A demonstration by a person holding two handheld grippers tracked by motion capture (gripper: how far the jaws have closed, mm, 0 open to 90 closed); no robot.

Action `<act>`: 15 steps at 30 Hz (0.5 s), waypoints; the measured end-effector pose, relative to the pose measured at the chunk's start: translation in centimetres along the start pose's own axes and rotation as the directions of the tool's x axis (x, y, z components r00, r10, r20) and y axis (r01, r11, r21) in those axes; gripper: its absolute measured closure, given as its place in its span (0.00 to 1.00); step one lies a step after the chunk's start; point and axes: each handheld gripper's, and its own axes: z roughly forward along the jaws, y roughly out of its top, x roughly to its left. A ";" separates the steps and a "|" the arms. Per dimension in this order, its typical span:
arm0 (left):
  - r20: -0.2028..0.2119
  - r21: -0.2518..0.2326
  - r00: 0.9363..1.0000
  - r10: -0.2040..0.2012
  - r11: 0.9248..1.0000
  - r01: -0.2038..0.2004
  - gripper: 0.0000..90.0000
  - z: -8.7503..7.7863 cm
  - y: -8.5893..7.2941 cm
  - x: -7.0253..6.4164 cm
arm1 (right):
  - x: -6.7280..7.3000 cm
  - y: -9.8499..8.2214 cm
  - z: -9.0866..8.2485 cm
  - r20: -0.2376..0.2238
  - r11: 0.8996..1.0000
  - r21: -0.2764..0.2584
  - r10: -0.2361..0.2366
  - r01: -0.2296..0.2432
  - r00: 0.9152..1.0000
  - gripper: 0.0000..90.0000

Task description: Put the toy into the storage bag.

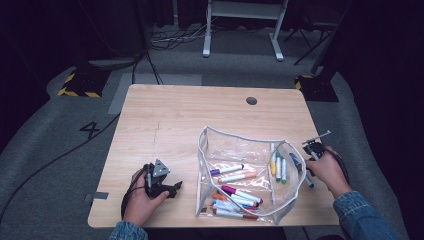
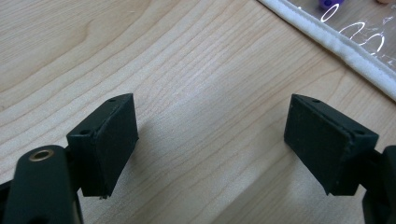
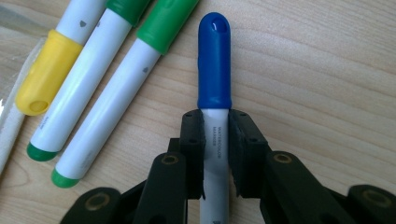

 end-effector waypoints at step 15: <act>0.000 0.000 1.000 0.000 1.000 0.000 0.20 0.0 0.0 0.0 | 0.5 0.4 -5.6 -0.026 0.995 -0.092 -0.039 0.036 0.999 0.86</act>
